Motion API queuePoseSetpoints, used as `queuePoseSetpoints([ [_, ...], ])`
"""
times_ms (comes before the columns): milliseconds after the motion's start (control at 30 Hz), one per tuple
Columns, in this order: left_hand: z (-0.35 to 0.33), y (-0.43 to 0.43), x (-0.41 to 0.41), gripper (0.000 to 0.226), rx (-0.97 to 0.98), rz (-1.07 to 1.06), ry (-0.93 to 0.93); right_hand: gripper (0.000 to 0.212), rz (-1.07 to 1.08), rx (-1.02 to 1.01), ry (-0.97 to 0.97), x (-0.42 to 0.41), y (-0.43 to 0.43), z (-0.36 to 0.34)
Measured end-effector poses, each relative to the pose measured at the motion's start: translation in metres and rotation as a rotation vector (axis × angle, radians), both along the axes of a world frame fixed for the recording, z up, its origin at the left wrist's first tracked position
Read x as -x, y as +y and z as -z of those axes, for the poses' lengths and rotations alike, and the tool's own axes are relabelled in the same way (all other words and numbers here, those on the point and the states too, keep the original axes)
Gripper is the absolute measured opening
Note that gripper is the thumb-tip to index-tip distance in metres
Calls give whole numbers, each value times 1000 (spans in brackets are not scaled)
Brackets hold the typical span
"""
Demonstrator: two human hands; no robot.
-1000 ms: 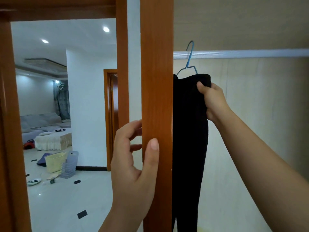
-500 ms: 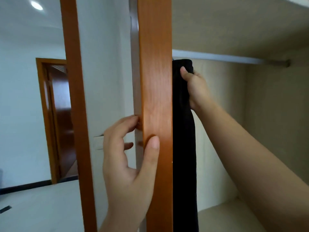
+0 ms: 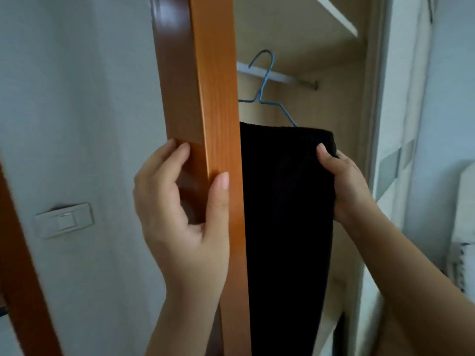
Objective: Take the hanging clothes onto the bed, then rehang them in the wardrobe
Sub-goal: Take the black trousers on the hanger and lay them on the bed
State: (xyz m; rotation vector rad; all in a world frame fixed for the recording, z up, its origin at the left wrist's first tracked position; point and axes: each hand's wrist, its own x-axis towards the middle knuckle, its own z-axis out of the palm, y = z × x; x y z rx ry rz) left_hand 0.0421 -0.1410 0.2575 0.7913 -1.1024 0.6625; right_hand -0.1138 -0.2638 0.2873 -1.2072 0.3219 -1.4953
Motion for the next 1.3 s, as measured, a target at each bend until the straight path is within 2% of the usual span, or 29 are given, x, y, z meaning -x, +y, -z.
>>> queuePoseSetpoints([
  [300, 7, 6, 12, 33, -9, -121, 6, 19, 260, -127, 114, 99, 68, 39],
  [433, 17, 21, 45, 23, 30, -134, -106, 20, 353, -162, 157, 144, 113, 55],
  [533, 26, 32, 84, 19, 29, 70, -223, 19, 426, -202, 208, 177, 154, 67],
  [633, 36, 33, 124, 25, -189, 409, -204, 19, 530, -241, 270, 212, 206, 74],
  [733, 51, 37, 170, 35, -394, 579, -164, 19, 620, -245, 313, 249, 269, 80],
  [867, 67, 60, 228, 53, -669, 794, -221, 58, 728, -269, 327, 287, 364, 88],
  [933, 73, 77, 260, 55, -719, 800, -270, 63, 790, -235, 343, 301, 413, 86],
  [967, 79, 80, 268, 52, -766, 777, -259, 63, 850, -280, 324, 301, 430, 85],
  [1000, 80, 73, 262, 51, -793, 754, -267, 62, 812, -292, 306, 307, 432, 89],
  [1067, 87, 155, 323, 50, -884, 974, -392, 59, 992, -284, 186, 322, 559, 92],
  [1133, 98, 155, 323, 40, -947, 1024, -353, 53, 1003, -255, 274, 331, 574, 97],
  [1233, 119, 189, 345, 28, -1002, 1102, -445, 15, 1086, -321, 222, 332, 637, 106],
  [1300, 130, 227, 362, 23, -1041, 1151, -510, 22, 1192, -409, 238, 343, 689, 122],
])
